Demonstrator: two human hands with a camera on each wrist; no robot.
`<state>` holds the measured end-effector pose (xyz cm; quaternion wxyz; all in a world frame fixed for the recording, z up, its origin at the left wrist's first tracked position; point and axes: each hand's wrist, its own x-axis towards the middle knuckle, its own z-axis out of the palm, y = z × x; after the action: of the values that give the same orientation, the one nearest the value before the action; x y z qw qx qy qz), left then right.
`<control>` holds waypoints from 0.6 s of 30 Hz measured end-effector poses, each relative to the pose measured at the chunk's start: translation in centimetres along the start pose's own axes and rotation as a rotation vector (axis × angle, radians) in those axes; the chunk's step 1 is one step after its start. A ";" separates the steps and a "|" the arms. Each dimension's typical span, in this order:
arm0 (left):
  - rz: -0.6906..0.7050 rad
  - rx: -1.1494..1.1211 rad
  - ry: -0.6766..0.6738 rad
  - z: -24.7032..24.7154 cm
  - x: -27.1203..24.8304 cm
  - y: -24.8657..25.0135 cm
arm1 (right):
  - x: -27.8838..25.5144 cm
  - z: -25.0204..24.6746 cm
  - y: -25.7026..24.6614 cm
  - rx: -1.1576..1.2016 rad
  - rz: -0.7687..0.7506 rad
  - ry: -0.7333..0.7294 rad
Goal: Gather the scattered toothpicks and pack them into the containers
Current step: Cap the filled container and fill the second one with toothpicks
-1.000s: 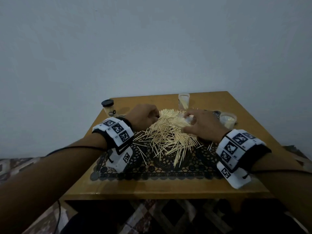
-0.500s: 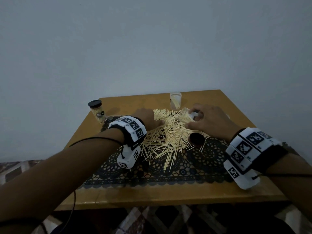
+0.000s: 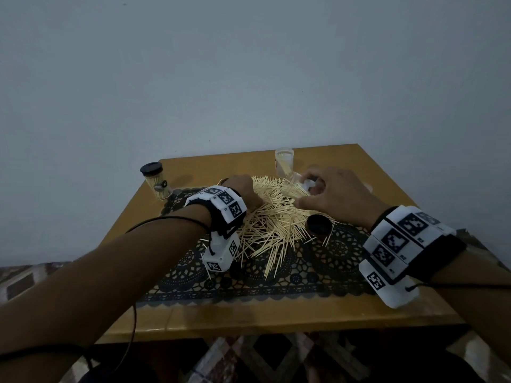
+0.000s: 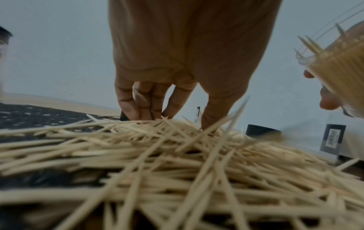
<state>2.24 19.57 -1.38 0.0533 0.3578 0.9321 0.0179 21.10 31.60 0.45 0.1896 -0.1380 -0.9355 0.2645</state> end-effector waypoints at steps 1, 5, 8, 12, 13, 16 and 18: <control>0.000 0.006 0.016 0.1 -0.1 0.0 | 0.0 0.1 -0.1 -0.001 -0.001 -0.003; -0.010 0.012 0.032 0.1 -0.3 0.4 | 0.1 0.4 -0.2 0.012 -0.002 -0.006; -0.025 -0.015 0.042 0.0 -0.3 0.3 | 0.1 0.4 -0.3 0.016 -0.009 -0.005; -0.053 -0.063 0.049 0.1 -0.2 -0.2 | 0.1 0.3 -0.4 0.013 -0.015 -0.005; -0.056 -0.082 0.051 0.1 -0.1 -0.3 | 0.0 0.4 -0.5 0.010 -0.017 -0.008; -0.082 -0.117 0.082 0.2 -0.2 -0.7 | -0.1 0.5 -0.6 0.010 -0.022 -0.017; -0.103 -0.125 0.088 0.1 -0.4 -0.8 | -0.2 0.6 -0.8 0.011 -0.024 -0.019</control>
<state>2.01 18.67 -1.54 0.0355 0.3042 0.9478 0.0891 20.88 30.63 0.41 0.1845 -0.1232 -0.9373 0.2688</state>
